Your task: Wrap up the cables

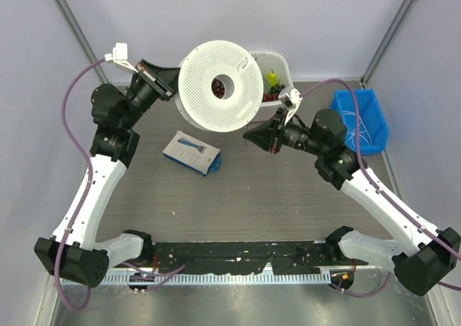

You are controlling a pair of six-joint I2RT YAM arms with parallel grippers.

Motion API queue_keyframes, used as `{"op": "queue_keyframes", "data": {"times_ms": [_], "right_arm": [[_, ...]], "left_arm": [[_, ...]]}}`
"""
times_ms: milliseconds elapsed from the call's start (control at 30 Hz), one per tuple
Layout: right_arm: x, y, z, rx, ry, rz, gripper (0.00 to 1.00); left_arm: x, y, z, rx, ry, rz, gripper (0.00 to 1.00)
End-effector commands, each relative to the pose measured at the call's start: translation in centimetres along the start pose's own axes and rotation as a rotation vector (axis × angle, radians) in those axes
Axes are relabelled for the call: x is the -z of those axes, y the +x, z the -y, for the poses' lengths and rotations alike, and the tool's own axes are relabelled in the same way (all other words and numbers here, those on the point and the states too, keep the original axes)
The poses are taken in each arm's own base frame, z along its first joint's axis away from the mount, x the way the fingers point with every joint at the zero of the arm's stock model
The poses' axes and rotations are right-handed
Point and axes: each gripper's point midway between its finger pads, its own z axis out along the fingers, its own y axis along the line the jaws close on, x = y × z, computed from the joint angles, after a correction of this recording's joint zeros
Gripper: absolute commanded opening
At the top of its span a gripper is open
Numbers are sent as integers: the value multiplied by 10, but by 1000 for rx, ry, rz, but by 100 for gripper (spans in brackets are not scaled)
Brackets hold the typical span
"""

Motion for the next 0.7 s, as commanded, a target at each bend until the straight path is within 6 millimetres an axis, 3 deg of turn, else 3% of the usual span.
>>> {"op": "queue_keyframes", "data": {"times_ms": [0,333,667], "right_arm": [[6,-8,-8,24,1,4,20],[14,-40,6,199,87,84,32],[35,-45,3,300,134,101,54]], "left_arm": [[13,-73,88,-122,222,262,0],[19,-88,121,-137,281,289,0],[16,-99,134,-149,300,306,0]]}}
